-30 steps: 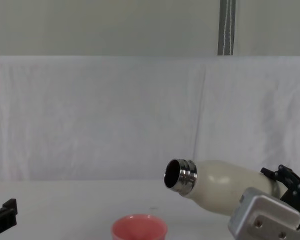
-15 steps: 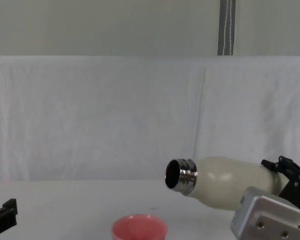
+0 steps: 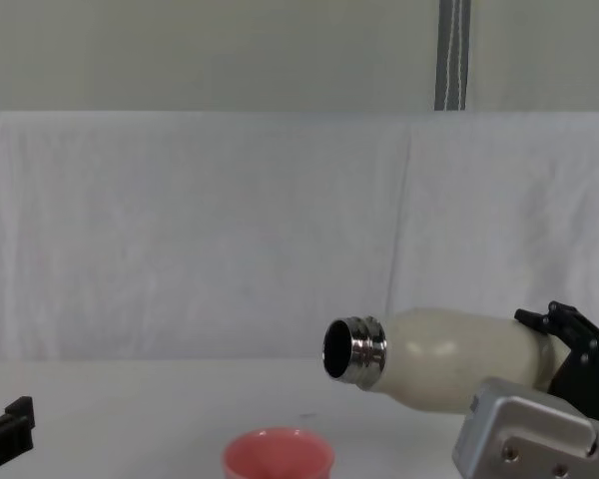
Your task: Grasp the thermos with one hand and pour water into the cup lid.
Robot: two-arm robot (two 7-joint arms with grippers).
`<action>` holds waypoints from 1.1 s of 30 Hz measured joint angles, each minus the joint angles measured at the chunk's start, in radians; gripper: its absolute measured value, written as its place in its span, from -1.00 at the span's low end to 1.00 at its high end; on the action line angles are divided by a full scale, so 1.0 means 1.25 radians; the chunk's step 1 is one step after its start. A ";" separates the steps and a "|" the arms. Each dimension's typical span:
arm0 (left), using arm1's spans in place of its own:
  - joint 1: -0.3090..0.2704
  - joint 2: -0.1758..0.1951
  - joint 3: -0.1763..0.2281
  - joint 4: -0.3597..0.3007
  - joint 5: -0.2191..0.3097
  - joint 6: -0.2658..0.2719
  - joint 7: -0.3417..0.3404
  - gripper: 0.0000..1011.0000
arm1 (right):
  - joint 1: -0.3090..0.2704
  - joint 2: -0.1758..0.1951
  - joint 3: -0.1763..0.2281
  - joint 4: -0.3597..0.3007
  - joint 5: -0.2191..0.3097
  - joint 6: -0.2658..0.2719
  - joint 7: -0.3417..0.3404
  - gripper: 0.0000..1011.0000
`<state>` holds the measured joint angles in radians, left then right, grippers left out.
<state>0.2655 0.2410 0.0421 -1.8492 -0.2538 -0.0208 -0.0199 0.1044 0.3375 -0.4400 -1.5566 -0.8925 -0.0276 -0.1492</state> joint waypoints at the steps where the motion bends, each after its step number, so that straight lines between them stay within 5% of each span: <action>1: 0.000 0.000 0.000 0.000 0.000 0.000 0.000 0.98 | 0.001 0.001 -0.001 0.000 -0.001 0.000 -0.001 0.90; 33: 0.000 0.000 0.000 0.000 0.000 0.000 0.000 0.98 | 0.021 0.026 -0.040 0.000 -0.048 0.010 -0.004 0.90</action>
<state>0.2655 0.2410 0.0421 -1.8492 -0.2538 -0.0208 -0.0199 0.1311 0.3705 -0.4894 -1.5572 -0.9523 -0.0149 -0.1543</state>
